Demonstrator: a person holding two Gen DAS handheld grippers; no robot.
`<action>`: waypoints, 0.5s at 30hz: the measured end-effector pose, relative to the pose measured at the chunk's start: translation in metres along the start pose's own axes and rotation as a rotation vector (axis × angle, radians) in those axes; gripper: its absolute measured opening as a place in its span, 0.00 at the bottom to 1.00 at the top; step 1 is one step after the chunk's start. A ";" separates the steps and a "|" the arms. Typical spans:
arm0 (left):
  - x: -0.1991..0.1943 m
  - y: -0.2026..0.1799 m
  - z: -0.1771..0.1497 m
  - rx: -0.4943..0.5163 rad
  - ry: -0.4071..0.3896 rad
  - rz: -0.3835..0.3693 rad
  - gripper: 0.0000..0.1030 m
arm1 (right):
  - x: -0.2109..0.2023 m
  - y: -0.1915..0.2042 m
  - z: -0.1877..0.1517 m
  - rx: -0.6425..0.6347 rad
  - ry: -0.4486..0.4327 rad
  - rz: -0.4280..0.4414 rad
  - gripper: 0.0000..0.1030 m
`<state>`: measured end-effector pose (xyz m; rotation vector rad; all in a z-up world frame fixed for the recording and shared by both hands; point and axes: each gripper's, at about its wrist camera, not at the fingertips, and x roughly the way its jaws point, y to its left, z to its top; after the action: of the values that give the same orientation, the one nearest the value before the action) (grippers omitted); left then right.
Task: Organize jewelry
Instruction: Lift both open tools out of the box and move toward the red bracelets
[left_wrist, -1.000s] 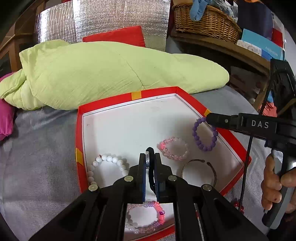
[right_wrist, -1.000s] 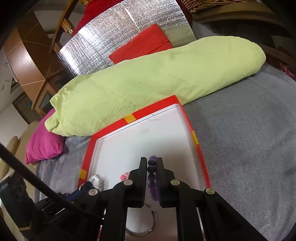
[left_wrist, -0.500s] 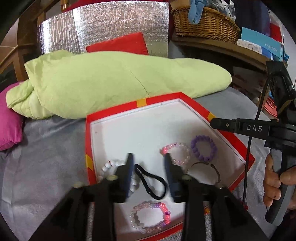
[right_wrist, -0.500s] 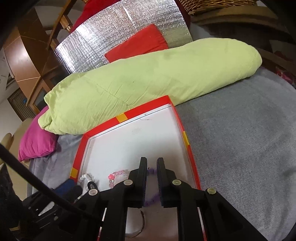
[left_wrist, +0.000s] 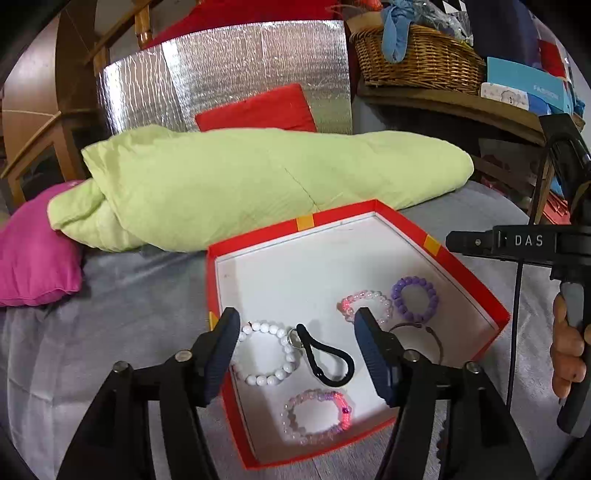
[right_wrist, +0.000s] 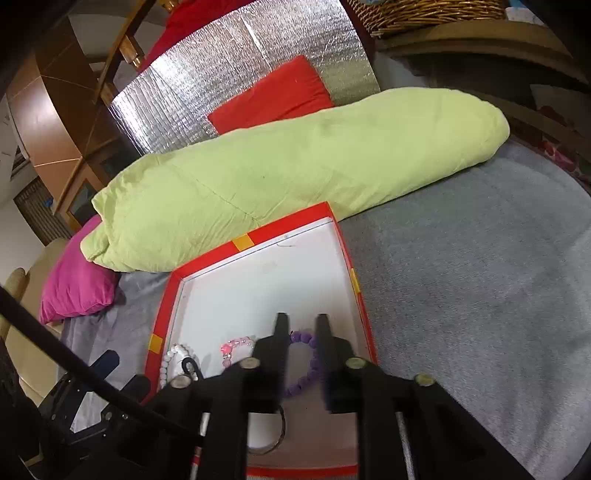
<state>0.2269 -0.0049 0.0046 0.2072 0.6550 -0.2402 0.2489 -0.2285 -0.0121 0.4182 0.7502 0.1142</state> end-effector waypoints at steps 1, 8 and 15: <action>-0.005 -0.002 -0.001 0.003 -0.008 0.004 0.65 | -0.004 0.000 0.000 0.002 -0.006 0.002 0.41; -0.029 -0.008 -0.011 -0.009 -0.022 0.022 0.66 | -0.039 -0.006 -0.003 0.013 -0.051 0.016 0.50; -0.045 0.000 -0.025 -0.057 -0.010 0.050 0.67 | -0.063 -0.019 -0.010 0.050 -0.059 0.009 0.50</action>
<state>0.1777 0.0086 0.0132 0.1679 0.6453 -0.1739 0.1947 -0.2580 0.0137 0.4708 0.6942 0.0910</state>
